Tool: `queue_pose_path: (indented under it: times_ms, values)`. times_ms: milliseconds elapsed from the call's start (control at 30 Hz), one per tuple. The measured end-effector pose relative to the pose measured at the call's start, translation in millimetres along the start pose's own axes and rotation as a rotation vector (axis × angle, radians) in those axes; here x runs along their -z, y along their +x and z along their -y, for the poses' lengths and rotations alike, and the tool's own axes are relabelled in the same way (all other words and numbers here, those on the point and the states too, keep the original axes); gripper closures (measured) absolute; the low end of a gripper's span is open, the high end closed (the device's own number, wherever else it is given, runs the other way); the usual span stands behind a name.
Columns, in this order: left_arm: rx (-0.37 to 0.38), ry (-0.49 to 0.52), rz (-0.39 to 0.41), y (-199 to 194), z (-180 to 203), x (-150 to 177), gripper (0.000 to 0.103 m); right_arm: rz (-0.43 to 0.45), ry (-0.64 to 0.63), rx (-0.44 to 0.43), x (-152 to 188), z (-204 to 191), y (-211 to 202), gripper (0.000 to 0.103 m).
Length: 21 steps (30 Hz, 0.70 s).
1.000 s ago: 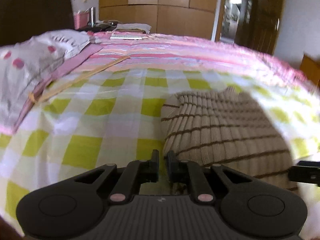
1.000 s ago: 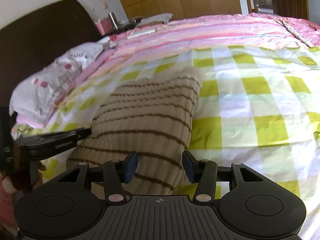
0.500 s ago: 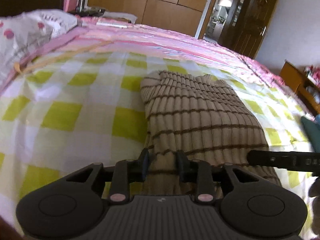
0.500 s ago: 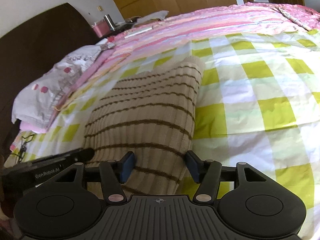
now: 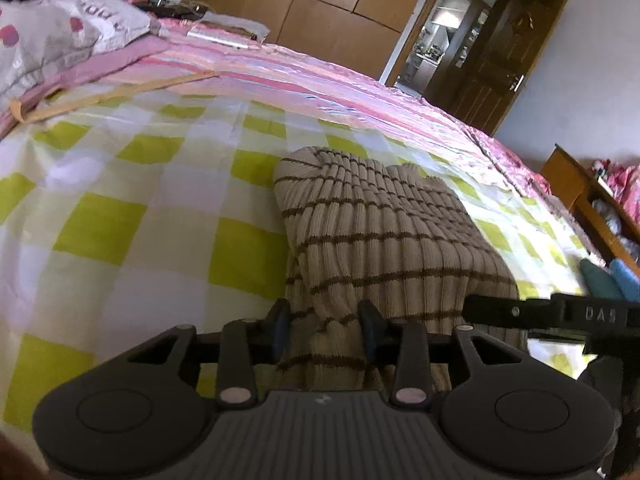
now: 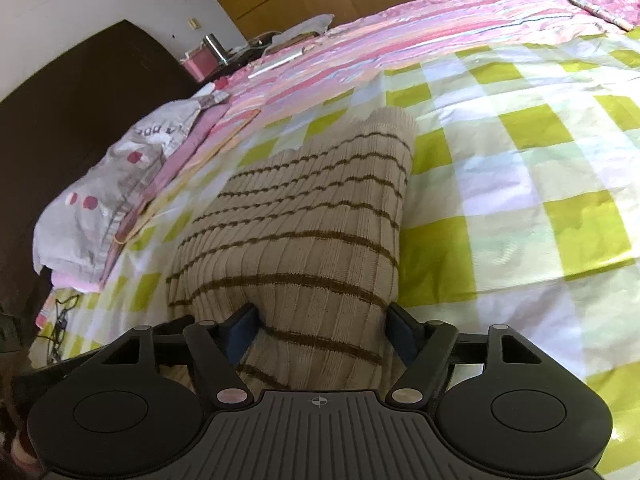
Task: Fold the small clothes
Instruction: 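Press and square the sides of the folded sweater with both tools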
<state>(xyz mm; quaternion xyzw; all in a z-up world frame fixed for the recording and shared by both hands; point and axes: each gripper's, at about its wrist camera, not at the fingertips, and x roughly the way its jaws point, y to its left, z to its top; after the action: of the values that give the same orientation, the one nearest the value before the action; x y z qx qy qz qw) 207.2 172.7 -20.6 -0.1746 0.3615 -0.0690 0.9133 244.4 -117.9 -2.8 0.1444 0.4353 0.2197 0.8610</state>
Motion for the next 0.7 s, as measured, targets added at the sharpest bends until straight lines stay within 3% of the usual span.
queue_pose_path:
  times_ms: [267,400,500,700]
  values:
    - [-0.025,-0.018,-0.032,-10,2,19,0.061,-0.019,-0.115,0.022,-7,-17,3,0.043]
    - [-0.042,-0.038,-0.038,-16,2,28,0.062,-0.043,-0.17,0.023,-9,-18,8,0.044]
    - [-0.061,-0.023,-0.041,-16,7,27,0.062,-0.057,-0.146,0.01,-7,-10,2,0.044]
    - [-0.117,0.022,-0.03,-26,20,22,0.062,0.023,-0.202,0.08,9,-17,-39,0.044]
